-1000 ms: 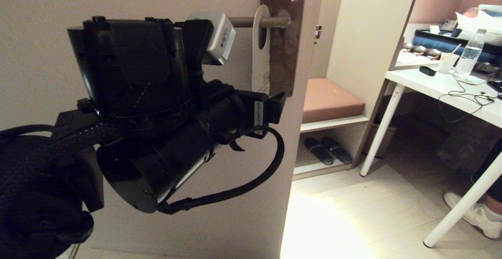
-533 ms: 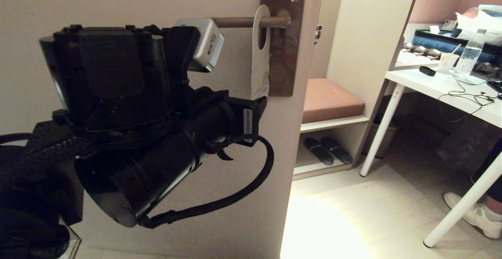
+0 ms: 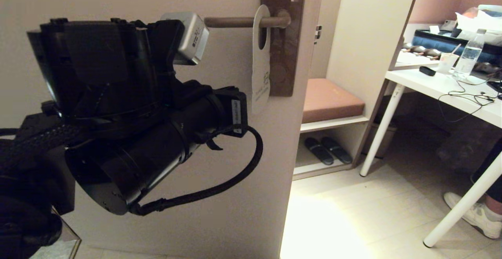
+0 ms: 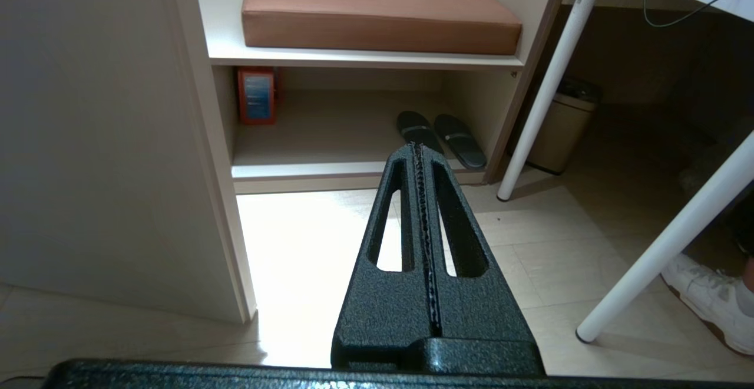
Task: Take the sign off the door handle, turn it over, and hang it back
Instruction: Hang the sign back with the other side facing out
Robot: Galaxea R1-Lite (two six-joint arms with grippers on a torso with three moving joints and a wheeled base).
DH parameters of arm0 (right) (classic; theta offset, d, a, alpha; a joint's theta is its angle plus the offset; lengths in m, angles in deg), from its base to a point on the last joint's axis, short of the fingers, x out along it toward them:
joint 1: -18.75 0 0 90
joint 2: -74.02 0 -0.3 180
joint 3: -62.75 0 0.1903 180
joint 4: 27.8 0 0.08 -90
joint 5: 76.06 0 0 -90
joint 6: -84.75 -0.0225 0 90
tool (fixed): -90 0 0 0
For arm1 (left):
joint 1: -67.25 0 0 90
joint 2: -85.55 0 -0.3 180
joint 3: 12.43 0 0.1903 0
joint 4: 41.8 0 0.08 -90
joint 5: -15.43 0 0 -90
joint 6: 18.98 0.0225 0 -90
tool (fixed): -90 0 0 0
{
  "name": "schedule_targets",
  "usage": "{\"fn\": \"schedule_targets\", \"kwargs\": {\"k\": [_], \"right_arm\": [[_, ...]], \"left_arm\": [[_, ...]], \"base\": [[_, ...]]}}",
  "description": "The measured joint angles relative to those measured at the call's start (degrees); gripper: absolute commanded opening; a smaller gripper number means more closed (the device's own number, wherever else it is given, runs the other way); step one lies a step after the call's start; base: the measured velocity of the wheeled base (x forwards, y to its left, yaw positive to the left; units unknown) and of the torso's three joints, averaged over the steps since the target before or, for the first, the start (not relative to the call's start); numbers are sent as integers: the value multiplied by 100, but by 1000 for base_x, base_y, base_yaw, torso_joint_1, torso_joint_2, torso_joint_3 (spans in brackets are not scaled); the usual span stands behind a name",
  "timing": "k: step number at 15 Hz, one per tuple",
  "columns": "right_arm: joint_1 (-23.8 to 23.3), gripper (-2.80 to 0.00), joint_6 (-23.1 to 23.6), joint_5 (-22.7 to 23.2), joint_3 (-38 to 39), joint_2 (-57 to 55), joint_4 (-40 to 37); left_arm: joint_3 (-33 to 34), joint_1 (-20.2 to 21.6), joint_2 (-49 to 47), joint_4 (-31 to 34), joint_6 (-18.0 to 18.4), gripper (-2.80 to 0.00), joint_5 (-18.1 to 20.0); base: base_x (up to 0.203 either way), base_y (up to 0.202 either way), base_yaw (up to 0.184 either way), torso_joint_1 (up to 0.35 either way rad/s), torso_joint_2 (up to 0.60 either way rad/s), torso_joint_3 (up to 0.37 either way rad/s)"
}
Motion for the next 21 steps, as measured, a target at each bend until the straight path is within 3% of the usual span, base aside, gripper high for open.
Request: {"fn": "schedule_targets", "kwargs": {"k": [10,21], "right_arm": [[0,-280,2,-3,0,0,-1],[0,-280,2,-4,0,0,0]], "left_arm": [[-739,409,-459,-1,-33,-280,146],[-1276,18,-906,-179,13,-280,152]], "base": [[0,0,0,0,0,0],[0,0,0,0,0,0]]}}
